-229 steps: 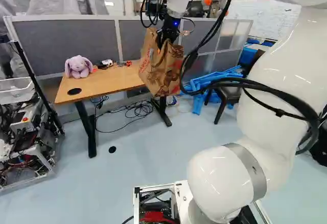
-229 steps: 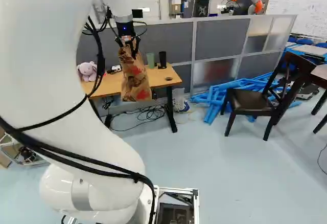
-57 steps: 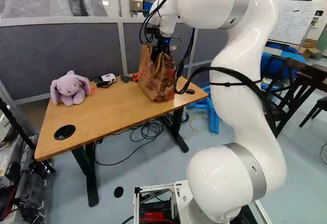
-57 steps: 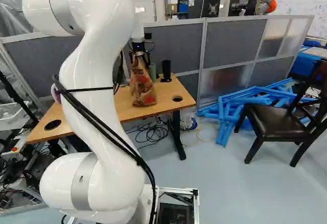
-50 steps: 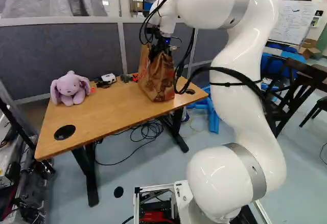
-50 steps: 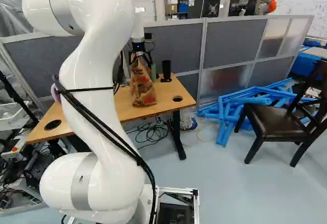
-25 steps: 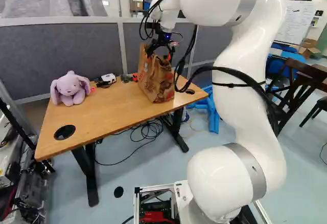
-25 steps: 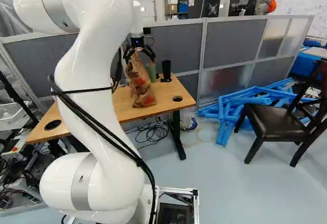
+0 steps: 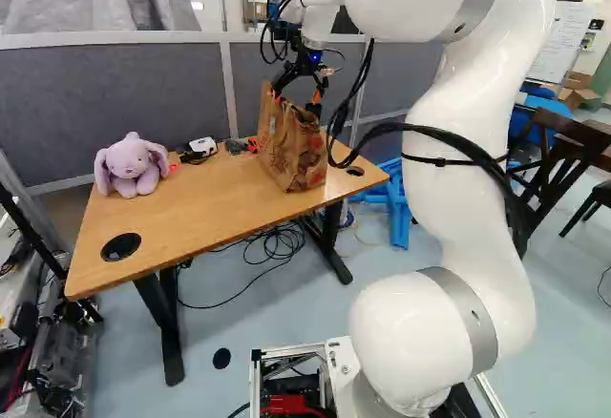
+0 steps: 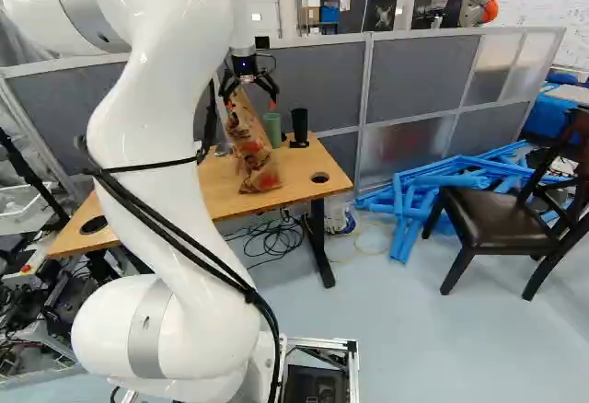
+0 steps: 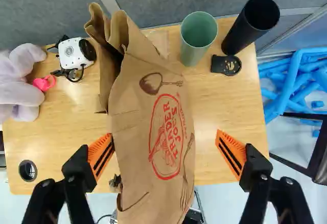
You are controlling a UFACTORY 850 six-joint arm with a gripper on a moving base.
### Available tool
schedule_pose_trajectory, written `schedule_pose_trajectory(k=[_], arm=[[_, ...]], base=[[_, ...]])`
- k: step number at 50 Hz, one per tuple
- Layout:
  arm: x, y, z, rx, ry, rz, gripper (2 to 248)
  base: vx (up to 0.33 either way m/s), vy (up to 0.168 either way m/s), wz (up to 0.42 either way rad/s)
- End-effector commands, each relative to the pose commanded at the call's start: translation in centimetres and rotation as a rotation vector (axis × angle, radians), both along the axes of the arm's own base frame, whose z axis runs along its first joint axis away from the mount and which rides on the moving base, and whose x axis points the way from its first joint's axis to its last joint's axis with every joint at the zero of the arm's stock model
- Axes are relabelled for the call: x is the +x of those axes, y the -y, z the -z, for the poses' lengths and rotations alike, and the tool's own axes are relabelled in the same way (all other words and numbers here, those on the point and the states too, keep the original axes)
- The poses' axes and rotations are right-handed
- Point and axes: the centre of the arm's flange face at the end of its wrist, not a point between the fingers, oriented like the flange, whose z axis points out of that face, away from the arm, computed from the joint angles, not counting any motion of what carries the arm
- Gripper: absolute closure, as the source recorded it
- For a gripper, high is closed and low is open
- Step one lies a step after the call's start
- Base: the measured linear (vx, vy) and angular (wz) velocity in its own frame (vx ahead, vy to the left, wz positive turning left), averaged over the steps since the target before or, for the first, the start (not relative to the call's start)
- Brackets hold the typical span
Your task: Pick up the bag on the ground and place it on the table
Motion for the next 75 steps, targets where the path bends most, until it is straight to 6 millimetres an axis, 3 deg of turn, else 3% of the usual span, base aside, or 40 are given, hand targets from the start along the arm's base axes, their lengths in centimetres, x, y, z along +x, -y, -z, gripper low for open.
schedule_pose_trajectory(k=[34,53,75], arm=[[-1.6,0.2,-4.5,0.008,0.075,0.000,3],[-1.6,0.2,-4.6,0.008,0.077,0.000,3],[-1.6,0.2,-4.6,0.008,0.077,0.000,3]], base=[[0.000,0.000,0.000],[-0.016,-0.005,0.001],[-0.193,-0.004,0.010]])
